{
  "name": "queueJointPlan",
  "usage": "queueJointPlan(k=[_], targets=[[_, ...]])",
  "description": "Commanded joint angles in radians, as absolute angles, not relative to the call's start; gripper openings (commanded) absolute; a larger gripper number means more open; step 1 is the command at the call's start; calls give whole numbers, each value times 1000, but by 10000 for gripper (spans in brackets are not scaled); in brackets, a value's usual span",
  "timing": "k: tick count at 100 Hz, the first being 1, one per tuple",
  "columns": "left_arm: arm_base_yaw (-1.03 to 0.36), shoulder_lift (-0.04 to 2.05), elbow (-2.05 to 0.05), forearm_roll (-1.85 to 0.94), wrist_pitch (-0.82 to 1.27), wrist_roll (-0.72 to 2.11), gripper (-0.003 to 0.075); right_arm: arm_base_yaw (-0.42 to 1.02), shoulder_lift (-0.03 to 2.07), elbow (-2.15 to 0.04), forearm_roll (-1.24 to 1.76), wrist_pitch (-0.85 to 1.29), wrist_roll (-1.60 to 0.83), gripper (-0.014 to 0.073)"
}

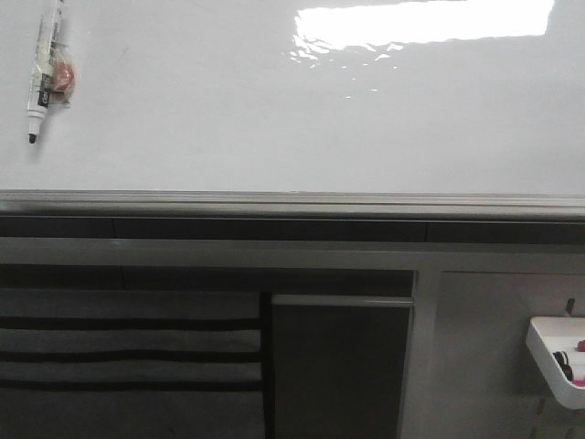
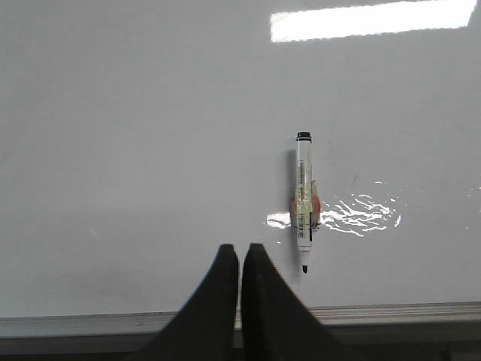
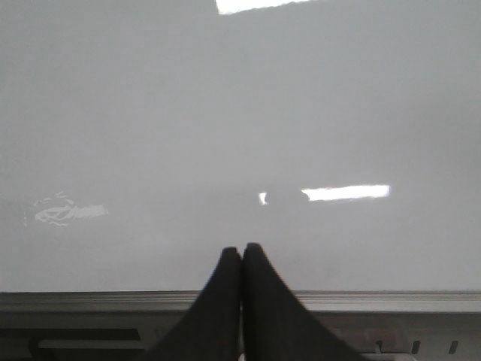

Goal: Write number 3 on whiteboard

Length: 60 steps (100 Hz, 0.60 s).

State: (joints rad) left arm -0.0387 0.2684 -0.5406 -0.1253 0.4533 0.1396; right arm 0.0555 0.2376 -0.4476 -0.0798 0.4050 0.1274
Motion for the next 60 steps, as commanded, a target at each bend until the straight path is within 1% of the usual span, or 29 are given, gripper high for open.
queueJointPlan(k=[1,16,21,25,30,40,47,49,54,60], targets=[[-39,286,-573,-138,386,132,-18,51,259,-484,-96,321,123,-74],[-39,286,-573,-135,386,132,-18,51,259,-484,-94,323,123,-74],[-39,286,-573,-135,386,132,-6,51,259,-484,-94,323,123,-55],[-39,286,-573,-135,383,132,24,51,259,-484,-94,323,123,-6],[-37,286,-573,-135,383,132,99,51,259,-484,-94,321,123,86],[-37,286,-573,-135,383,132,314,51,259,-484,-94,321,123,337],[-37,286,-573,-135,375,132,421,51,259,-484,-94,314,123,458],[-37,286,-573,-135,372,132,440,51,259,-484,-94,314,123,481],[-37,286,-573,-135,370,132,454,51,259,-484,-94,314,123,511],[-37,286,-573,-135,370,132,450,51,259,-484,-94,318,123,510]])
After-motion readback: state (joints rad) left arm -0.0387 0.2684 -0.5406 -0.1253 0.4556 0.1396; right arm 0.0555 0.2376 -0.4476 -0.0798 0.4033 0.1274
